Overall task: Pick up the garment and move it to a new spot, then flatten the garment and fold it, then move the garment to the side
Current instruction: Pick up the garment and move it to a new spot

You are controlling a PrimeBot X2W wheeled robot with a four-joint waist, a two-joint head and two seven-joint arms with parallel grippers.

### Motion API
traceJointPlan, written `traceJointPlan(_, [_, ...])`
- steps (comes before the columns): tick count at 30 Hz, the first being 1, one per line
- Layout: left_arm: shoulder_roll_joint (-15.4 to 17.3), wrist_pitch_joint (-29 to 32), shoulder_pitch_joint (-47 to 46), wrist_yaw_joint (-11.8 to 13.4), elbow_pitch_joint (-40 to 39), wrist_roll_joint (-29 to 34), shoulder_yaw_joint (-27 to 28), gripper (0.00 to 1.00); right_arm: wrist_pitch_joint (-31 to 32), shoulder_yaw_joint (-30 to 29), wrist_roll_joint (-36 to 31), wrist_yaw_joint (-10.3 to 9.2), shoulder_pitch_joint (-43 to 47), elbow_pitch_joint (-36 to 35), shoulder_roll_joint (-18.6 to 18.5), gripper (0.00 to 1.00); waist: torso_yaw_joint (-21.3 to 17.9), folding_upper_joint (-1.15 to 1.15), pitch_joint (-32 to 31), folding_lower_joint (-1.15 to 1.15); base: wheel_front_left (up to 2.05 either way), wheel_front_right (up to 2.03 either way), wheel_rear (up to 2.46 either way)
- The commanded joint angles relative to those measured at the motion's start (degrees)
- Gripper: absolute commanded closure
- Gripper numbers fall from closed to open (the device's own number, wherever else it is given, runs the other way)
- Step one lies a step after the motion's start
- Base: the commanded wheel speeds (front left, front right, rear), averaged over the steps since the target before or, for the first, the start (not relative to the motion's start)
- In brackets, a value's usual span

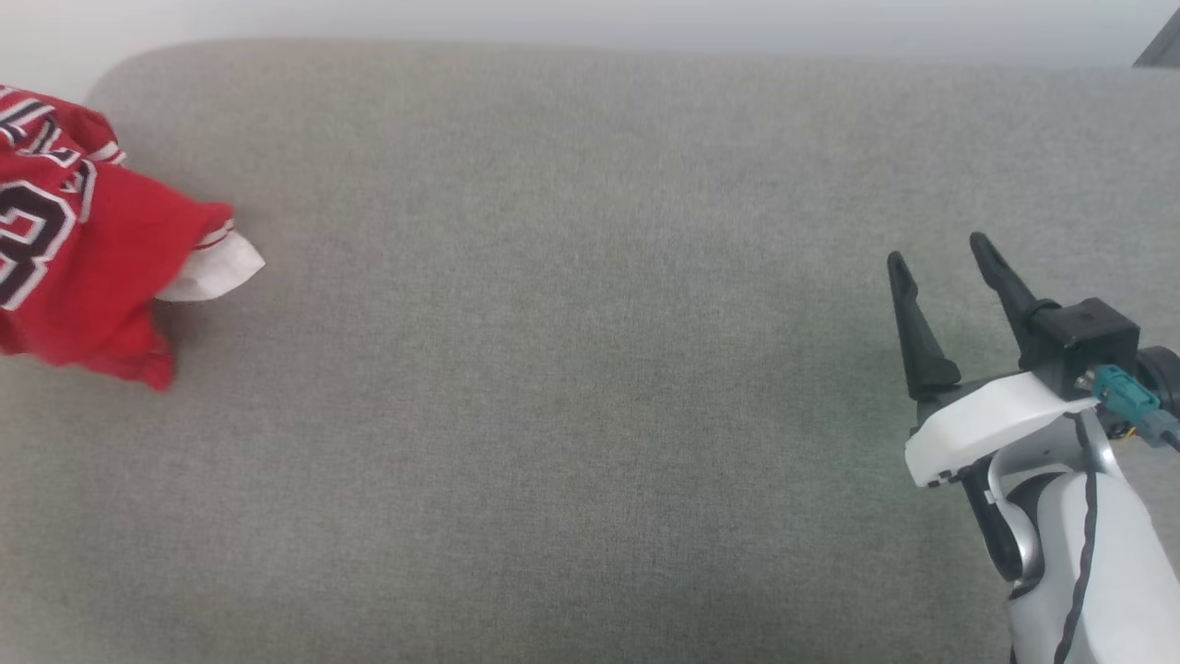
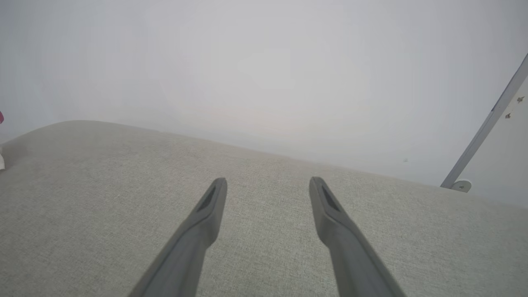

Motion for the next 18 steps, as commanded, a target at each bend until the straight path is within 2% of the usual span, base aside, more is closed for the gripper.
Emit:
traceJointPlan(1, [1.2, 1.0, -1.0, 0.7, -2.3, 0.9, 0.0, 1.00, -0.4, 0.2, 0.4, 0.00, 0.5, 0.0, 0.2, 0.00, 0.0, 0.00, -1.4, 0.00, 0.00, 0.00, 0.00])
traceJointPlan(8, [5.6, 7.5, 2.2, 4.7, -16.6, -0.4, 1.0, 1.00, -0.9, -0.7, 0.6, 0.00, 1.3, -0.1, 0.4, 0.00, -1.3, 0.00, -3.8, 0.00, 0.00, 0.00, 0.00])
traceJointPlan(18, [9.9, 17.2, 9.9, 13.9, -41.1, -3.3, 3.2, 1.00, -1.4, -3.0, 0.3, 0.00, 1.4, -0.8, 0.3, 0.00, -6.8, 0.00, -5.1, 0.00, 0.00, 0.00, 0.00])
